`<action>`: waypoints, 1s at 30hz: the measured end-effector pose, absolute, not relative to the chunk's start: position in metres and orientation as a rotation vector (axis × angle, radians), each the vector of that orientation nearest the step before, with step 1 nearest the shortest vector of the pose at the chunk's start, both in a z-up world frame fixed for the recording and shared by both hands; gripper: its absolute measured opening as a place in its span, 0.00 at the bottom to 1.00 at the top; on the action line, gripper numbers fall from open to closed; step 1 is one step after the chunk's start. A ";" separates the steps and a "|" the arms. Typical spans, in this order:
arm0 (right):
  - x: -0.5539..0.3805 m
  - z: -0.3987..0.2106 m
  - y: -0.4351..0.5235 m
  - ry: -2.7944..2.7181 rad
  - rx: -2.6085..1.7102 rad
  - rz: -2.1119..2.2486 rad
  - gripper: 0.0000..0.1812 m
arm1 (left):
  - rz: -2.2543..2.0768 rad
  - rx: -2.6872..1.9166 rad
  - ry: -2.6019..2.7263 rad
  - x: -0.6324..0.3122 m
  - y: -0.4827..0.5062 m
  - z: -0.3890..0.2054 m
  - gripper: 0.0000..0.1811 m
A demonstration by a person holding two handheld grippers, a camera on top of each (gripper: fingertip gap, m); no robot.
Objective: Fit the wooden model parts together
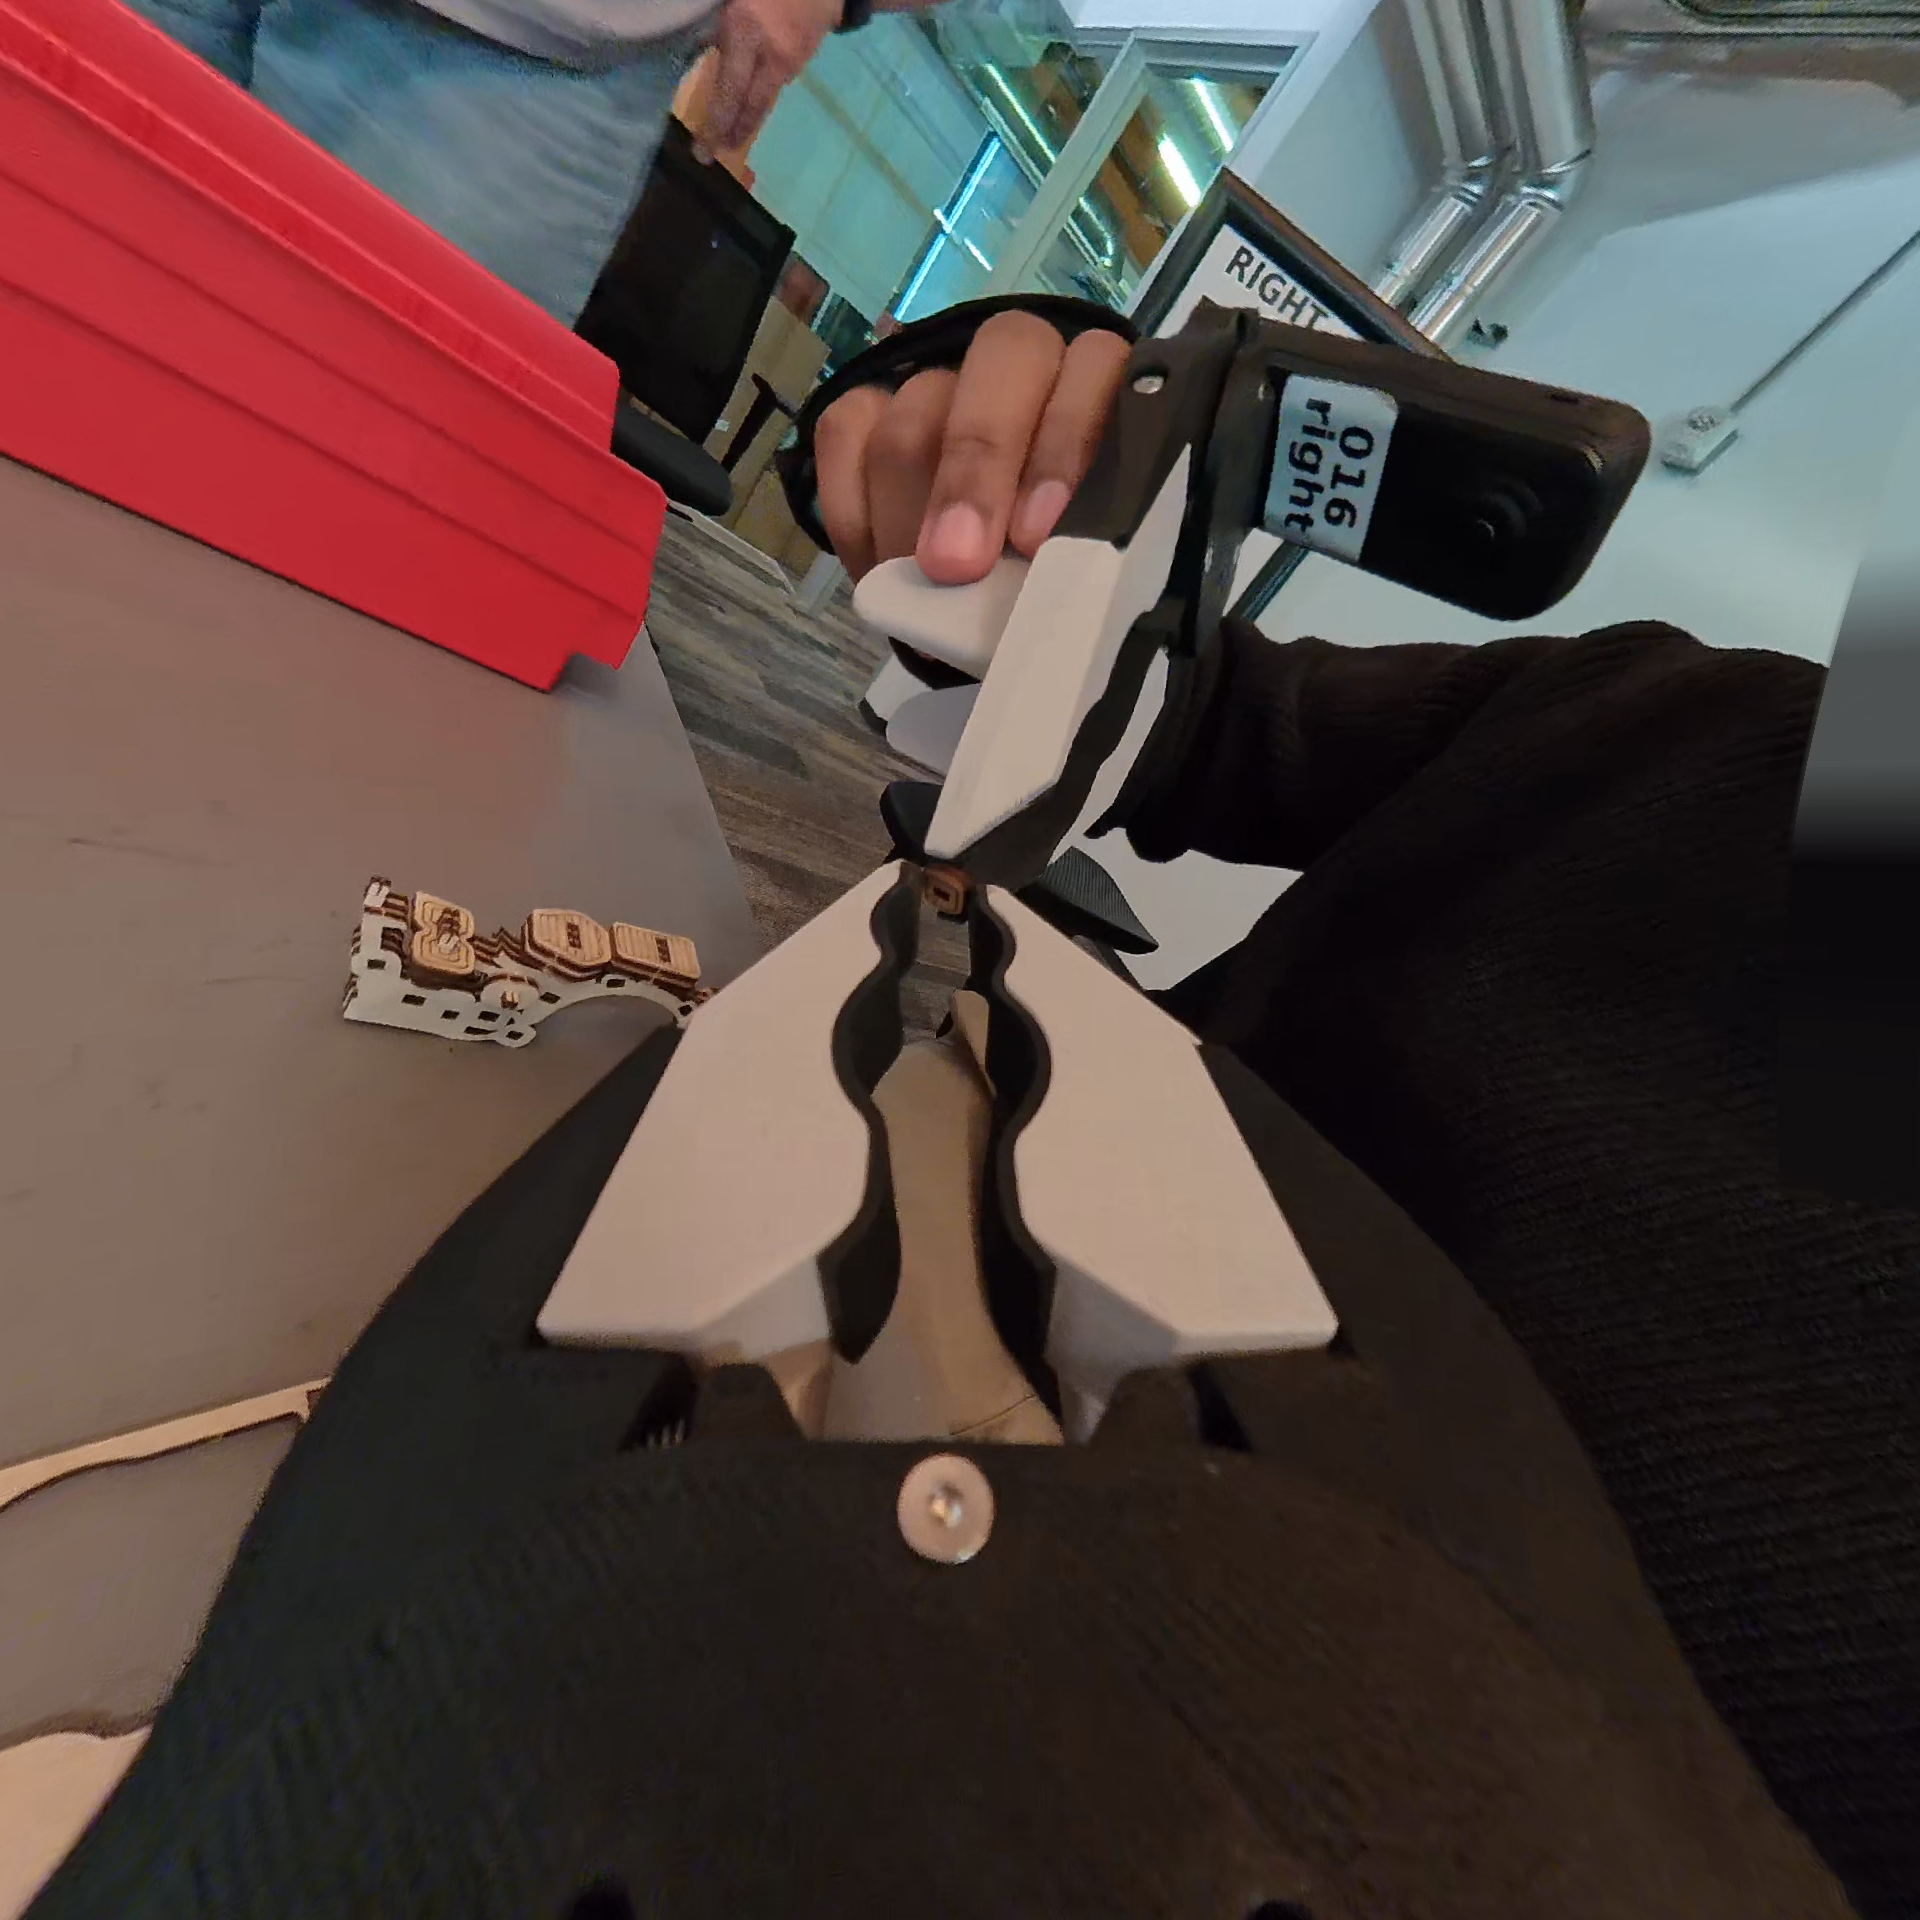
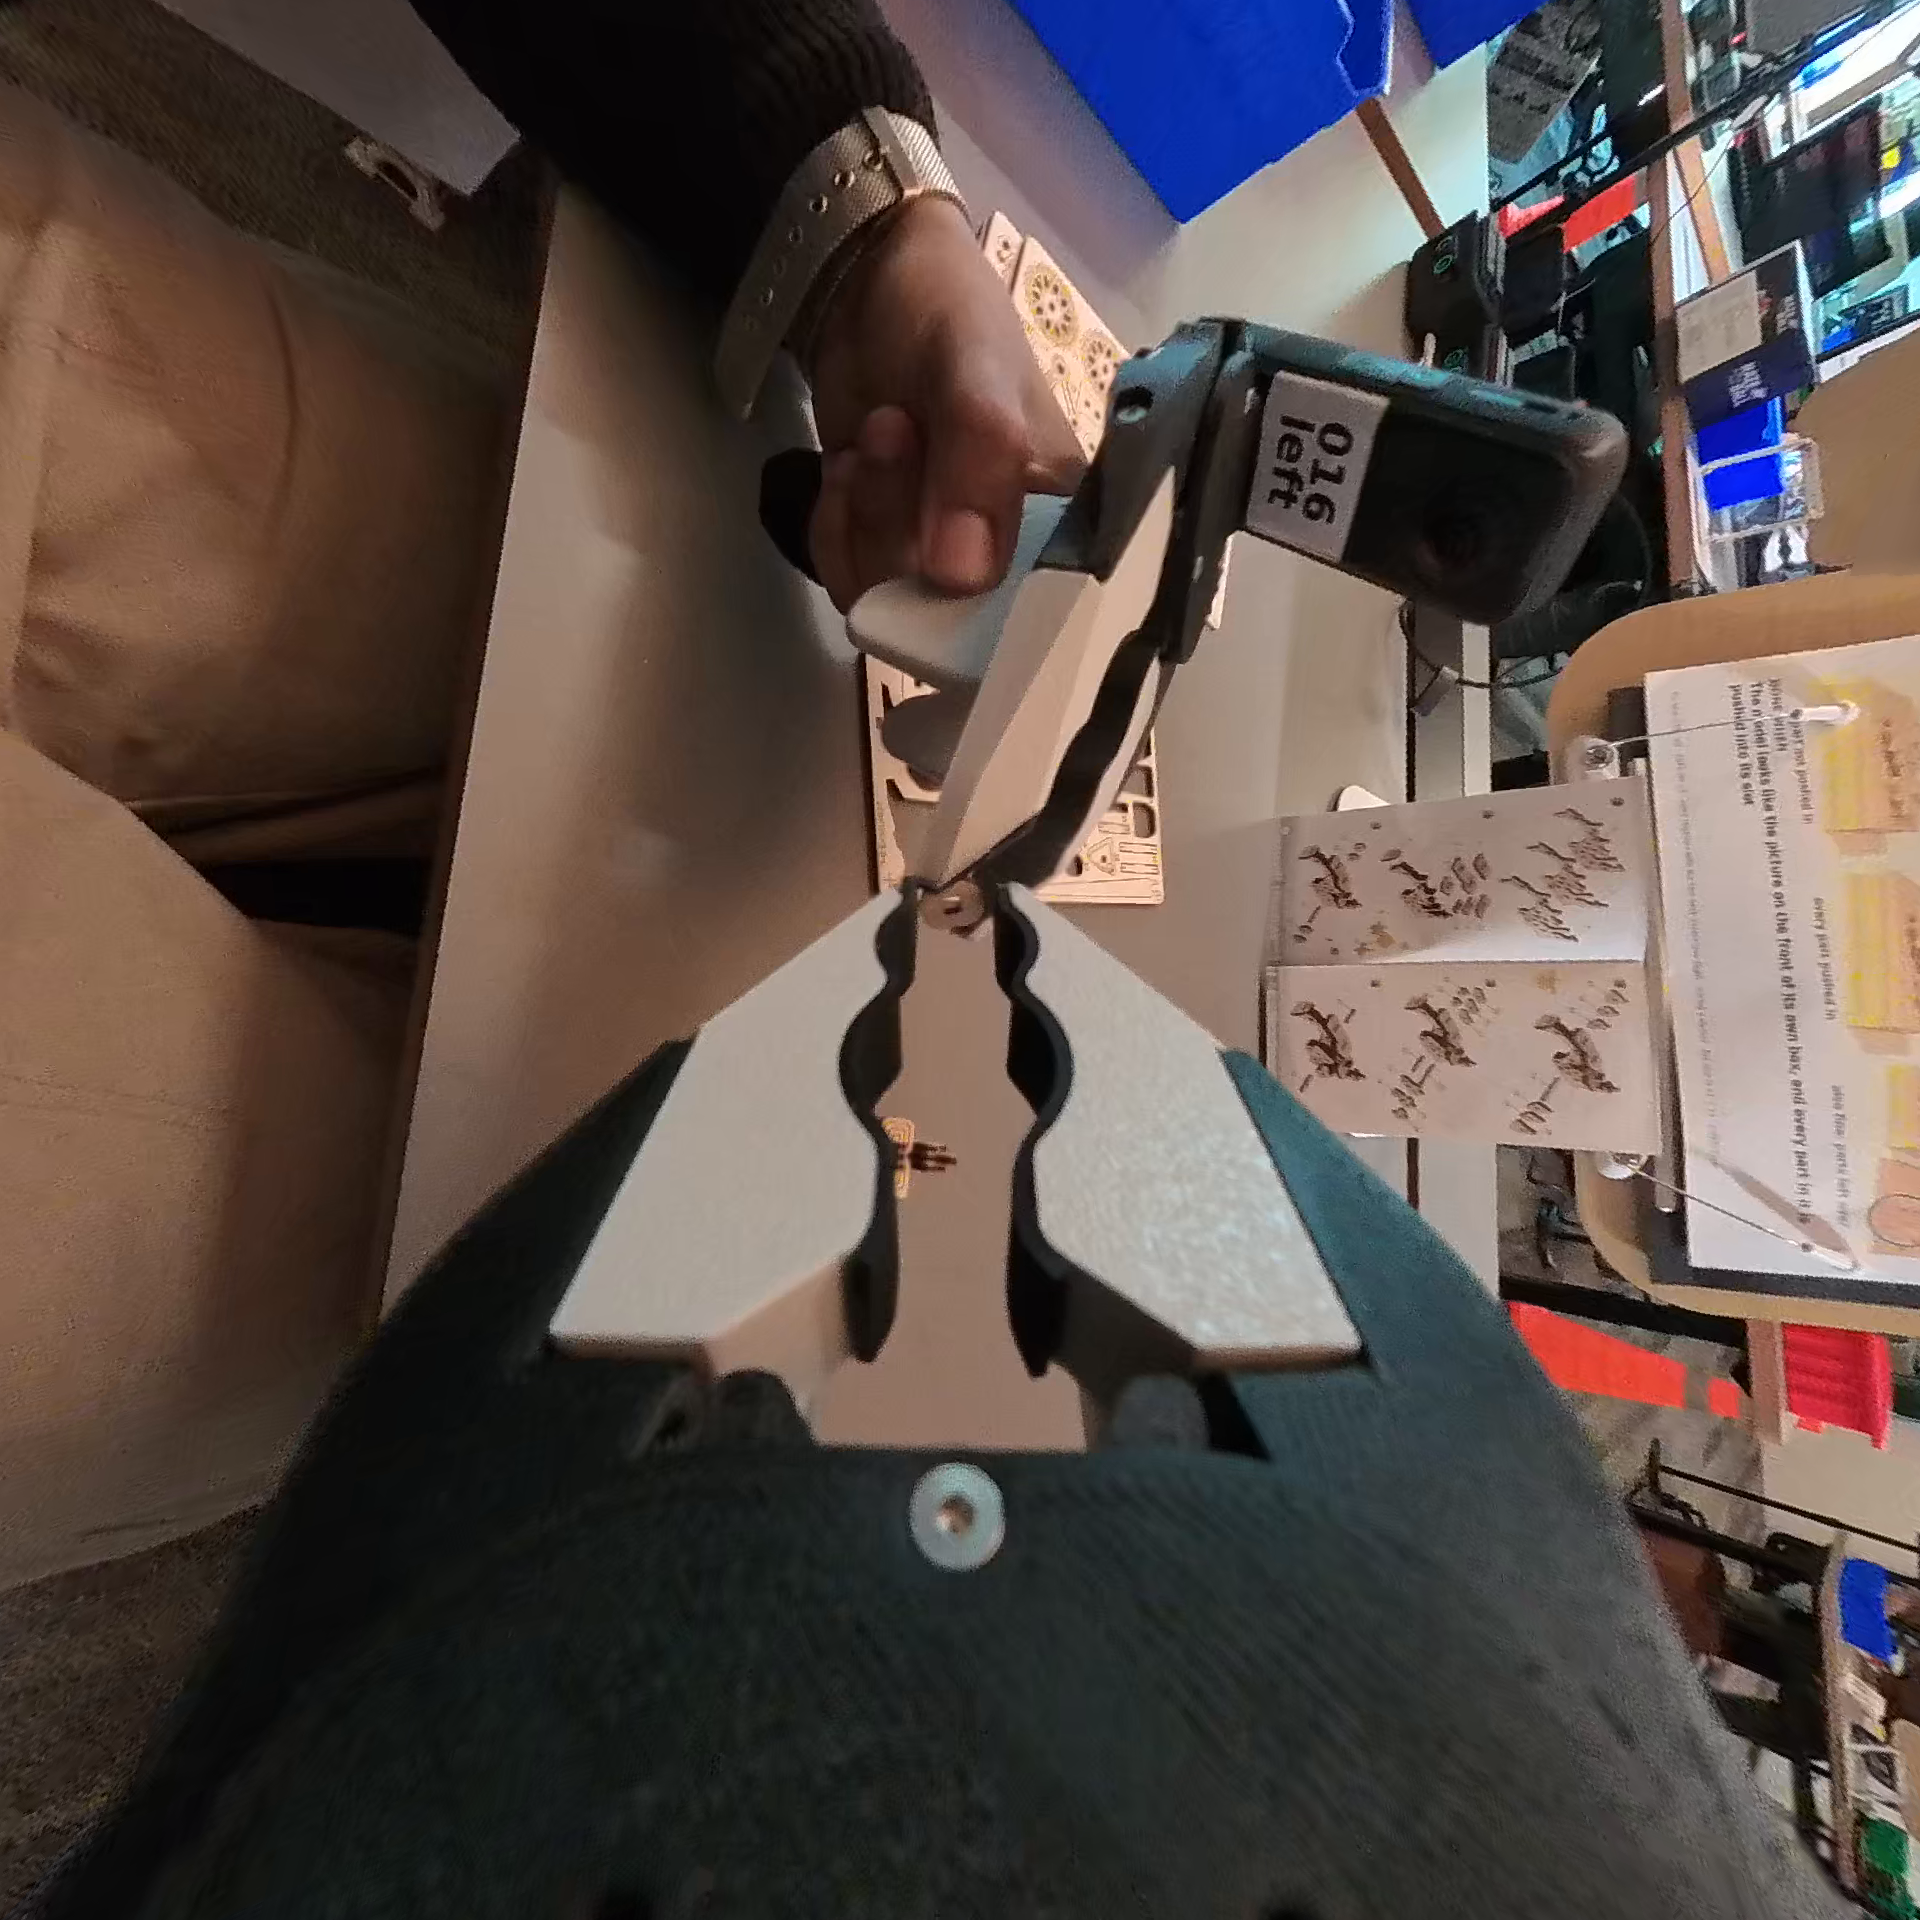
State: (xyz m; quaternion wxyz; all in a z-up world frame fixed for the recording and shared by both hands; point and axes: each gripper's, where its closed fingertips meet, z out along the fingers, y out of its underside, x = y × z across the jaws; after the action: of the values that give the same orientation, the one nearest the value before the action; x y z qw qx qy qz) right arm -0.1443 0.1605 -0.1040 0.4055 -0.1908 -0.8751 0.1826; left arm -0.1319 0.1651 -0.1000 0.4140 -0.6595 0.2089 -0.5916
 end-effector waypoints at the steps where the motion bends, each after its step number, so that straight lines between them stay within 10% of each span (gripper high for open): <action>1: -0.144 -0.104 0.161 -2.209 -0.480 0.450 0.06 | -1.491 -1.658 0.517 -0.132 0.166 -0.100 0.04; 30: -0.147 -0.074 0.152 -1.974 -0.533 0.729 0.06 | -1.699 -1.447 0.456 -0.137 0.156 -0.072 0.04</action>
State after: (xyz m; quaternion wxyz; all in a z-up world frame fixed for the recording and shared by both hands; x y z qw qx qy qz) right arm -0.1470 0.1524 -0.0744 0.4666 -0.2173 -0.8043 0.2970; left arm -0.1373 0.1564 -0.0724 0.4187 -0.5771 0.1818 -0.6772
